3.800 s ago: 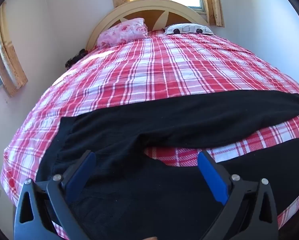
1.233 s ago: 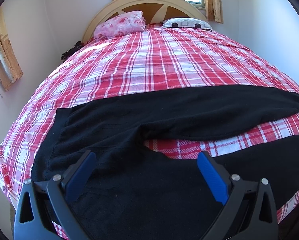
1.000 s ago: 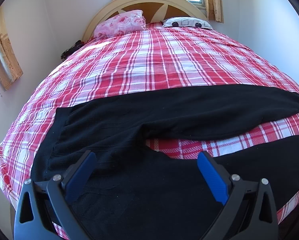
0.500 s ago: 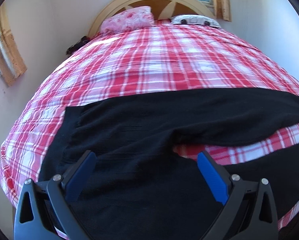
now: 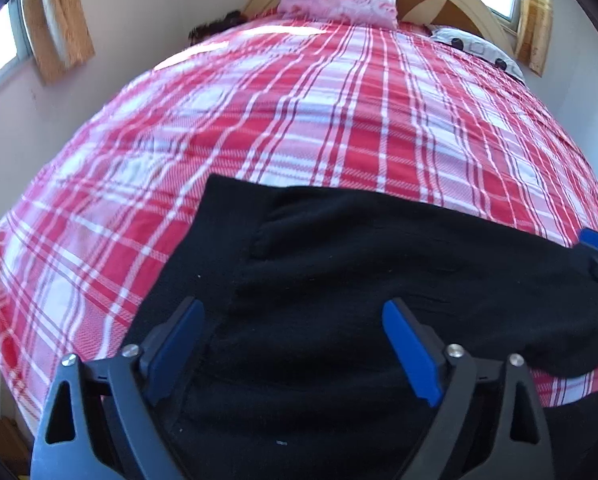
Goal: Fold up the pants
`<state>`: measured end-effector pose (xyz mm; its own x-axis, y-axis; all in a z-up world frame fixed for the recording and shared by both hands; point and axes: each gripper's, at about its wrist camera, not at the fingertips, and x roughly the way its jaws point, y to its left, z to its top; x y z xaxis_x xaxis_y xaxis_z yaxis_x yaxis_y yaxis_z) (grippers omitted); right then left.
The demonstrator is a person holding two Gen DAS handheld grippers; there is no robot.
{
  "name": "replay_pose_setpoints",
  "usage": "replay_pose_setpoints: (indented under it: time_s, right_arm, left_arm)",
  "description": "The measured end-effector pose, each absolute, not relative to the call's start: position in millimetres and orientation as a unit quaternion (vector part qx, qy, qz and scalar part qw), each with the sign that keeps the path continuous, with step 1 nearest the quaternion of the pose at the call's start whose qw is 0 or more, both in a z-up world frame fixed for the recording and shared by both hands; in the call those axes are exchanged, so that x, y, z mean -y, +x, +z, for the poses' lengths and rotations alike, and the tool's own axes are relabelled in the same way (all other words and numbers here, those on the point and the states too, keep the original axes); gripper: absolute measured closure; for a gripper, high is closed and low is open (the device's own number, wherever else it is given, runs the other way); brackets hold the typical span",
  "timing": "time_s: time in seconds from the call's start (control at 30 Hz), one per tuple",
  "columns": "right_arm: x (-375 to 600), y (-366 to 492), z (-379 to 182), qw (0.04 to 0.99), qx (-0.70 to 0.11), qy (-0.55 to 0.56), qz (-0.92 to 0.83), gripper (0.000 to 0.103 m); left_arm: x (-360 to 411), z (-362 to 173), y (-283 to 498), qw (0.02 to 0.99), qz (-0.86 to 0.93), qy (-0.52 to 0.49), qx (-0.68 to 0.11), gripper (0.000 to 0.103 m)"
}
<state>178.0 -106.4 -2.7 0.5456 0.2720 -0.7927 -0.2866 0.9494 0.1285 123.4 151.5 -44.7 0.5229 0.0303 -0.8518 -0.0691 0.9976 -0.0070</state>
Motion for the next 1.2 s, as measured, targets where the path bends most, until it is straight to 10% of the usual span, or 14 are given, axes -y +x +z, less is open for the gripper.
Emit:
replay_pose_setpoints:
  time_s: [0.3, 0.4, 0.57, 1.2]
  right_arm:
    - [70, 266, -67, 0.836, -0.512, -0.077, 0.183, 0.034]
    - [73, 266, -82, 0.818, -0.532, -0.076, 0.205, 0.047]
    - [70, 254, -75, 0.821, -0.516, -0.096, 0.224, 0.098]
    - [26, 73, -32, 0.85, -0.419, -0.158, 0.278, 0.1]
  left_arm:
    - [-158, -64, 129, 0.868, 0.025, -0.012, -0.496, 0.01]
    - [-157, -67, 131, 0.87, 0.025, -0.006, -0.492, 0.009]
    - [-159, -63, 128, 0.871, 0.018, -0.009, -0.491, 0.008]
    - [-206, -3, 83, 0.892, -0.036, -0.121, -0.434, 0.004]
